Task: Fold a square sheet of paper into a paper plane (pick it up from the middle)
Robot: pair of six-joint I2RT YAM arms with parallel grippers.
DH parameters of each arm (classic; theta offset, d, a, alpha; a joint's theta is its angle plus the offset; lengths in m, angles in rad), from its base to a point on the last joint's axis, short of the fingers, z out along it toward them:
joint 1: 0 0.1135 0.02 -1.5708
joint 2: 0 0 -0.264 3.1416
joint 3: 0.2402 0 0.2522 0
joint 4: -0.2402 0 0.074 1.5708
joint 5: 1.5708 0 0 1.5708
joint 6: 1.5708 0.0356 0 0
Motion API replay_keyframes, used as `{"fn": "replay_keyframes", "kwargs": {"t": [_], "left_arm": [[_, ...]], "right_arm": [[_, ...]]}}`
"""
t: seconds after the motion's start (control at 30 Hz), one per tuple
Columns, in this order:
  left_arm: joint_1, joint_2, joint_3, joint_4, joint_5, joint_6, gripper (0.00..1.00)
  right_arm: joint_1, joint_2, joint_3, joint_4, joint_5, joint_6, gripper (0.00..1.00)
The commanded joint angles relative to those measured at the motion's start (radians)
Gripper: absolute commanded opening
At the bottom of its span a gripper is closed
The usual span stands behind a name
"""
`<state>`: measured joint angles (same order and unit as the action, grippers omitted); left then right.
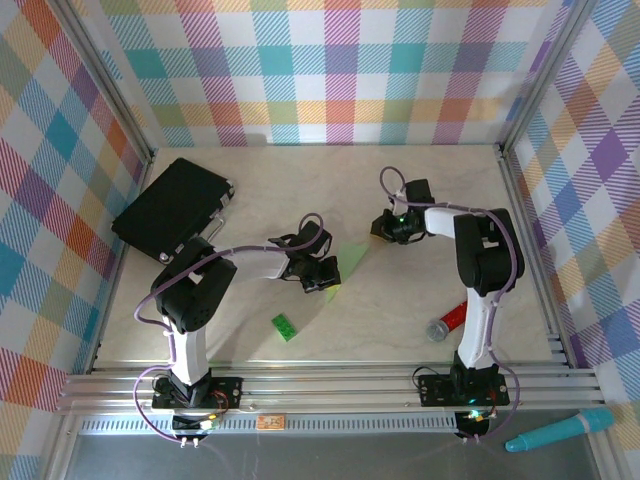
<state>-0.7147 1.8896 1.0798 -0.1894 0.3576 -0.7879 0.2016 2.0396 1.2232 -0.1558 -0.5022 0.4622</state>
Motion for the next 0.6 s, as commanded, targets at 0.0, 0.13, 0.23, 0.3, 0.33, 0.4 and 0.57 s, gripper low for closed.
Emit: {"fn": "replay_keyframes", "kwargs": {"t": [0.0,0.13,0.23,0.3,0.33,0.4,0.57], "left_arm": [[0.008,0.012,0.019,-0.157,-0.006,0.023,0.0],[0.014,-0.061,0.074,-0.154,-0.013,0.021,0.04],[0.031,-0.13,0.083,-0.169,-0.034,0.017,0.07],[0.048,-0.174,0.073,-0.195,-0.048,0.017,0.11],[0.058,-0.197,0.065,-0.2,-0.055,0.018,0.14],[0.082,-0.248,0.029,-0.203,-0.071,0.016,0.19],[0.164,-0.362,-0.077,-0.221,-0.121,0.036,0.37]], "right_arm": [[-0.001,-0.087,0.012,-0.059,0.021,-0.014,0.14],[0.001,-0.185,-0.025,-0.119,0.034,0.016,0.21],[0.007,-0.247,-0.059,-0.17,0.031,0.029,0.29],[0.018,-0.29,-0.083,-0.21,0.034,0.04,0.34],[0.025,-0.309,-0.095,-0.223,0.037,0.045,0.36],[0.05,-0.346,-0.117,-0.257,0.059,0.061,0.42],[0.161,-0.406,-0.137,-0.372,0.215,0.147,0.61]]}}
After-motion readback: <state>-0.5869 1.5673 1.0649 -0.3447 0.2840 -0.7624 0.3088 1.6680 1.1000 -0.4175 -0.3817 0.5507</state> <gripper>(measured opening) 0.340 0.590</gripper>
